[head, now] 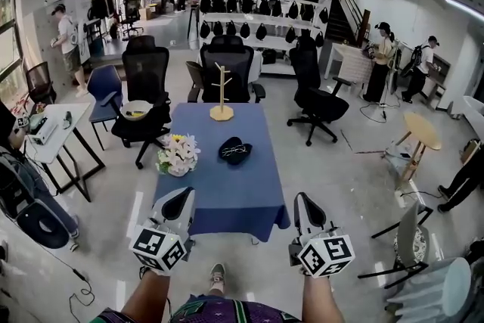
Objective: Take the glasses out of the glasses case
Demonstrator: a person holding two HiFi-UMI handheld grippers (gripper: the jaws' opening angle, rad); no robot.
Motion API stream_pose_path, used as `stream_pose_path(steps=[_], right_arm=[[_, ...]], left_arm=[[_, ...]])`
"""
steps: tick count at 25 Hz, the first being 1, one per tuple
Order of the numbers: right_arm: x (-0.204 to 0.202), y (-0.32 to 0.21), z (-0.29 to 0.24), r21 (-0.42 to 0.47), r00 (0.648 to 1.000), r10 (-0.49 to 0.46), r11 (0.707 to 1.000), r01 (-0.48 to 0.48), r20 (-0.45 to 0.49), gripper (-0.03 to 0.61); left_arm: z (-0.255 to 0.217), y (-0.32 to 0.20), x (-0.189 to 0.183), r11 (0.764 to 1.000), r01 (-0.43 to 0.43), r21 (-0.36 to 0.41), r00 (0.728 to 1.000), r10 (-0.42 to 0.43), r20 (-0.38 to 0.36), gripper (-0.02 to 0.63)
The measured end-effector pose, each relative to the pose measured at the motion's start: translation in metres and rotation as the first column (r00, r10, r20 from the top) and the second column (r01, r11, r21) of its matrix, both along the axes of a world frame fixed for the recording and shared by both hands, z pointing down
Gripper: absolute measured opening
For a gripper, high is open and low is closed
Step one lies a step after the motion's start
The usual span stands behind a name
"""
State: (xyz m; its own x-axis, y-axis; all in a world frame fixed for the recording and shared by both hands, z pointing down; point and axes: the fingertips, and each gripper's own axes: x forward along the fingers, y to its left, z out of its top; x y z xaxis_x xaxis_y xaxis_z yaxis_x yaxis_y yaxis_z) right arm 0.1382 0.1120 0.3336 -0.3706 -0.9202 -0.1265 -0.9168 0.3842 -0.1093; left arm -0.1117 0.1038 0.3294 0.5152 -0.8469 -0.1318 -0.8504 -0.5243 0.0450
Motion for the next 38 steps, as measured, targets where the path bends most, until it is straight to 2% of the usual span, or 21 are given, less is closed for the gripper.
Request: stream_pose_path(steps=[7, 14, 24, 38], right_arm=[[0.002, -0.044, -0.009, 0.003, 1.000, 0.002, 1.000, -0.002, -0.020, 0.001], [0.005, -0.098, -0.010, 0.001, 0.999, 0.015, 1.000, -0.015, -0.038, 0.002], [-0.001, -0.185, -0.009, -0.028, 0.997, 0.048, 0.998, -0.050, -0.054, 0.001], [-0.048, -0.278, -0.013, -0.019, 0.993, 0.084, 0.996, -0.086, -0.078, 0.002]], left_arm=[[-0.003, -0.046, 0.004, 1.000, -0.005, 0.000, 1.000, 0.005, -0.014, 0.015], [-0.003, -0.101, 0.013, 1.000, -0.014, 0.019, 1.000, 0.013, 0.005, 0.015], [0.001, -0.193, 0.010, 0.999, -0.045, -0.003, 0.999, 0.045, -0.004, 0.015], [0.005, -0.289, -0.034, 0.998, -0.059, -0.007, 0.998, 0.059, 0.013, 0.016]])
